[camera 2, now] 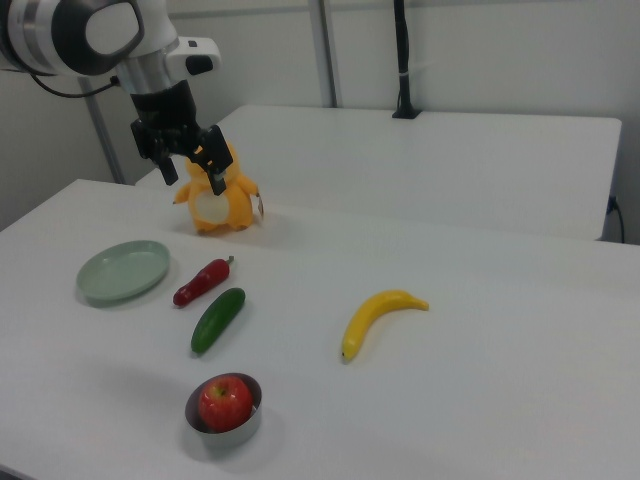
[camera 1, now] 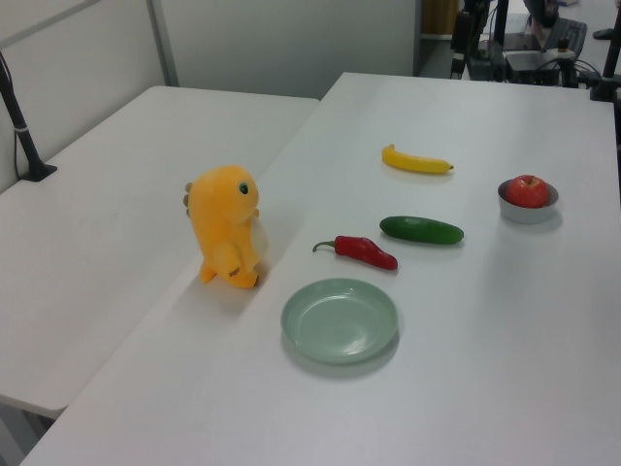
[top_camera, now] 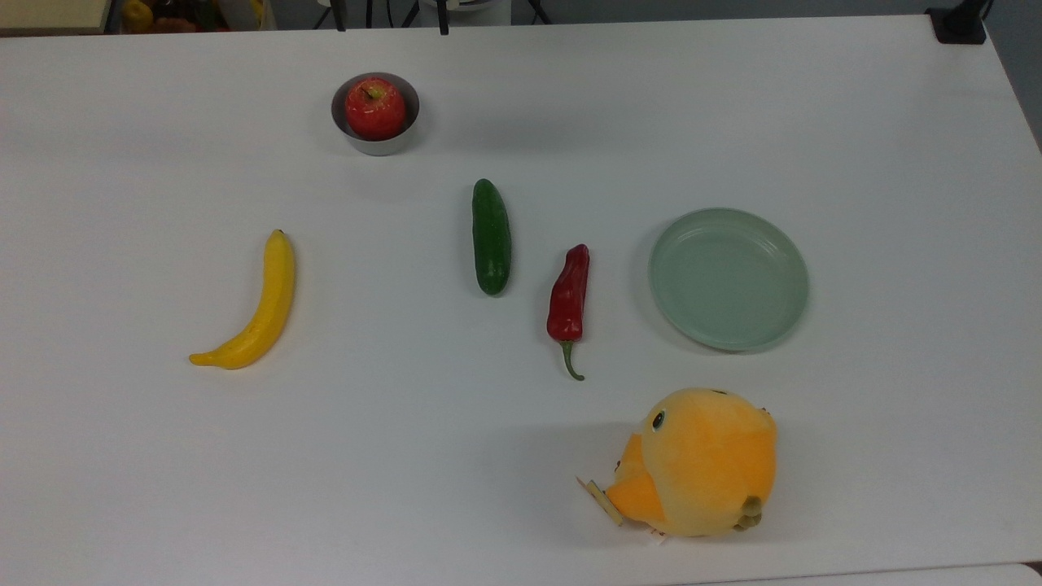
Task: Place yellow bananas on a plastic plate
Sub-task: 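Move the gripper from rest toward the yellow banana, then lower the open gripper over the middle of the yellow banana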
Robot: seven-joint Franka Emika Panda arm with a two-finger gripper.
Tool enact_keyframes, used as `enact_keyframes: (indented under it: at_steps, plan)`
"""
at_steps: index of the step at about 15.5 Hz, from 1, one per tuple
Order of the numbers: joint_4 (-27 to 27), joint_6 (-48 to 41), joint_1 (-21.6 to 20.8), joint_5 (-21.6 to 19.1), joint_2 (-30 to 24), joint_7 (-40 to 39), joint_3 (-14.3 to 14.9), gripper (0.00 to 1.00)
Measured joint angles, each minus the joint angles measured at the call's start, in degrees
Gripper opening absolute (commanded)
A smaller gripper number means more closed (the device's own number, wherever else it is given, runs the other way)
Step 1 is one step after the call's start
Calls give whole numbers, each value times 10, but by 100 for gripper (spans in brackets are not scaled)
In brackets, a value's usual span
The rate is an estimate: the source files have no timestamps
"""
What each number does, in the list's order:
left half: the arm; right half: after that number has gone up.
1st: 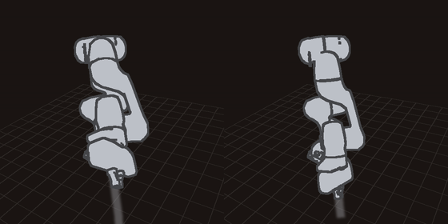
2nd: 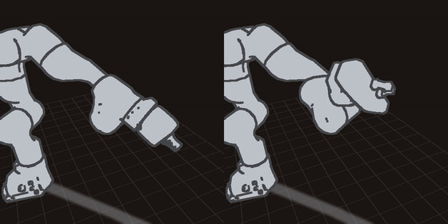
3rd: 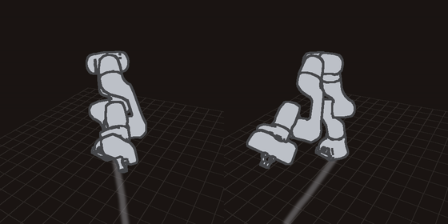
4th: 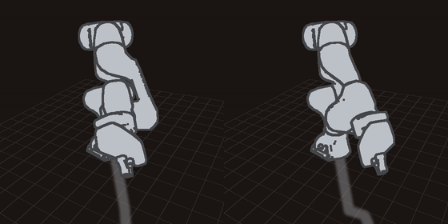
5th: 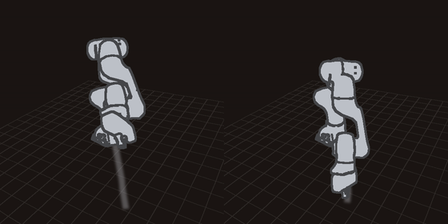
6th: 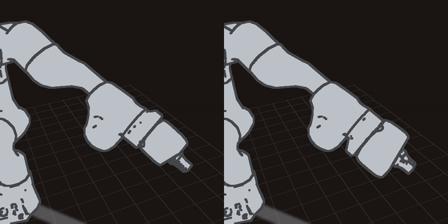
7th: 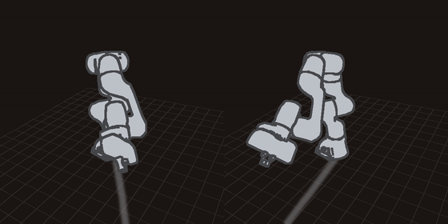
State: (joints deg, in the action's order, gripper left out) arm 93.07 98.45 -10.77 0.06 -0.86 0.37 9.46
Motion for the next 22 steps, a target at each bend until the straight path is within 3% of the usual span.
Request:
enact_keyframes:
  at_steps: [17, 22]
  plan:
    - [3, 3, 8, 0, 15, -3, 1, 100]
    - [3, 113, 44, 0, 60, -5, 3, 100]
